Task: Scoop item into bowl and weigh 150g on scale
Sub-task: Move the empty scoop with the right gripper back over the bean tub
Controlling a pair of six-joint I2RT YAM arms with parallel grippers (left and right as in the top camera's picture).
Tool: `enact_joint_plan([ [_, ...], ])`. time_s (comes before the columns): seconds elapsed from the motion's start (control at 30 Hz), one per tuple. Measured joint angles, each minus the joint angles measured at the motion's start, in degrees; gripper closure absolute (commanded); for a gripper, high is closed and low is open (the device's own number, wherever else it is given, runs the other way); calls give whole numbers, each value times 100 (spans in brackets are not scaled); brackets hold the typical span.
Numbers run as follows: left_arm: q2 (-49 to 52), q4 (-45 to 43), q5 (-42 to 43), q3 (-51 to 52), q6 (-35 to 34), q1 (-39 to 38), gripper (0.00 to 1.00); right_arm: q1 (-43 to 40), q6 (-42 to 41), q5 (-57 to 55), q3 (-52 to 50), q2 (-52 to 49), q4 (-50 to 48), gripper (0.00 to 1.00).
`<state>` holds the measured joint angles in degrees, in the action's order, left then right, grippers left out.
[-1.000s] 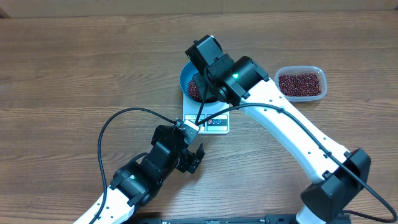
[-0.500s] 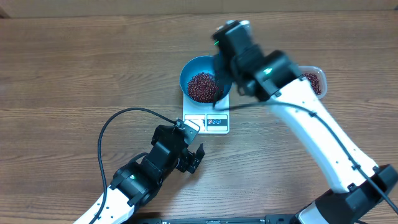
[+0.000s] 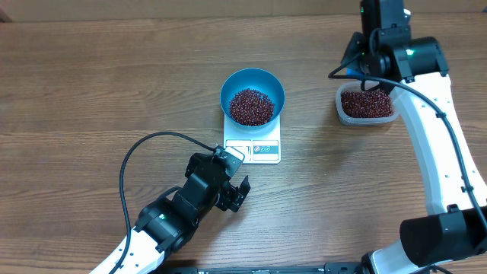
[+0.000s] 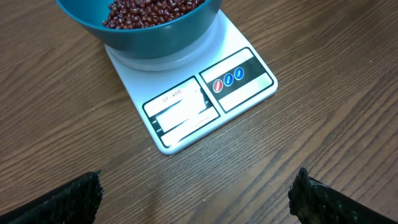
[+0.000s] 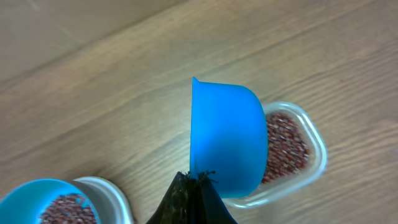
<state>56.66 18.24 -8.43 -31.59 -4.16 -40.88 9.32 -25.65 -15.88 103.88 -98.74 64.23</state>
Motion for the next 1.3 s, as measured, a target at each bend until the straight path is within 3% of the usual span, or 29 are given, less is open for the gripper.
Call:
enact_joint_plan([
  [0.47,0,0,0,0,0,0,1,-39,306,-81,-61,-22,44,96],
  [1.1,0,4,0,0,0,0,0,-39,363,-859,-1209,-33,-37,96],
  [1.3,0,4,0,0,0,0,1,-39,960,-964,-1563,-33,-490,96],
])
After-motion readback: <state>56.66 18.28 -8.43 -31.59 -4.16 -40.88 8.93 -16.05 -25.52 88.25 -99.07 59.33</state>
